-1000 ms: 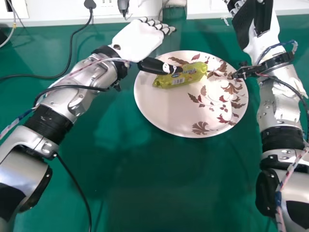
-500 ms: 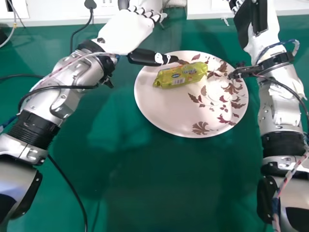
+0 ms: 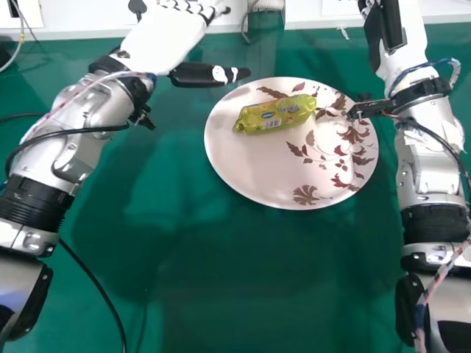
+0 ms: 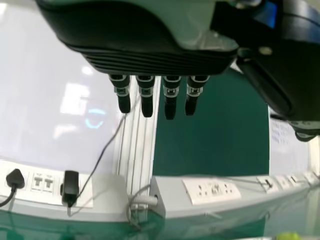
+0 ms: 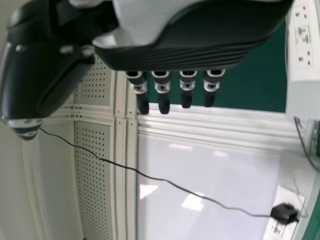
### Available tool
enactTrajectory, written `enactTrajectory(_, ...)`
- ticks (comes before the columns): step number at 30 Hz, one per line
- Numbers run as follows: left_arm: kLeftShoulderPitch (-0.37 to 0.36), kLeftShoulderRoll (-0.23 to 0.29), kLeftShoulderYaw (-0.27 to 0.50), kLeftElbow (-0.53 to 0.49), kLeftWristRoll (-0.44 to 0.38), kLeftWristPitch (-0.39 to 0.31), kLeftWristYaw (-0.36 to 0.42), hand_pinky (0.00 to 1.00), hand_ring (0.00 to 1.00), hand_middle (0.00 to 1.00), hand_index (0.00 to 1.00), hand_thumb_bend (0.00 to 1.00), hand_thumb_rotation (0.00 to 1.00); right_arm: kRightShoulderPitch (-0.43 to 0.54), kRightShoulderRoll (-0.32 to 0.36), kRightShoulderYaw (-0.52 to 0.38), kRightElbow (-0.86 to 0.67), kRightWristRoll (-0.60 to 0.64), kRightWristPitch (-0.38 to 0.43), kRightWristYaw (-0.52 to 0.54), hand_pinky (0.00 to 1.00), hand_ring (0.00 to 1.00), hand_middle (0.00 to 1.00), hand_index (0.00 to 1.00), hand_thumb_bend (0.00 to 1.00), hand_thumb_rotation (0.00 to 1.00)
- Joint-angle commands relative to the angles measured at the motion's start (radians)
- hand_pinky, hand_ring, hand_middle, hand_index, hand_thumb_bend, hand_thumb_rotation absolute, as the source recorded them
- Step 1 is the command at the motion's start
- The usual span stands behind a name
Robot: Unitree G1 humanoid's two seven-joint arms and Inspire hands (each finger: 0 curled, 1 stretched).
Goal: Pick up biscuit and place it in the plate
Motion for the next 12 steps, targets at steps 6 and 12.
enactTrajectory(6, 0.015, 0.038, 0.048, -0.025, -0.053, -0.008, -0.015, 1.0, 1.0, 1.0, 1.0, 1.0, 0.89, 0.034, -0.022, 0.036, -0.063, -0.092, -0.007, -0.072, 1.0, 1.0, 1.0, 0.98, 1.0, 0.61)
enactTrajectory(12, 0.028, 0.05, 0.082, -0.038, -0.088, -0.003, -0.018, 1.0, 1.0, 1.0, 1.0, 1.0, 0.93, 0.041, -0.036, 0.057, -0.083, -0.159, 0.0, -0.124, 1.0, 1.0, 1.0, 0.98, 1.0, 0.63)
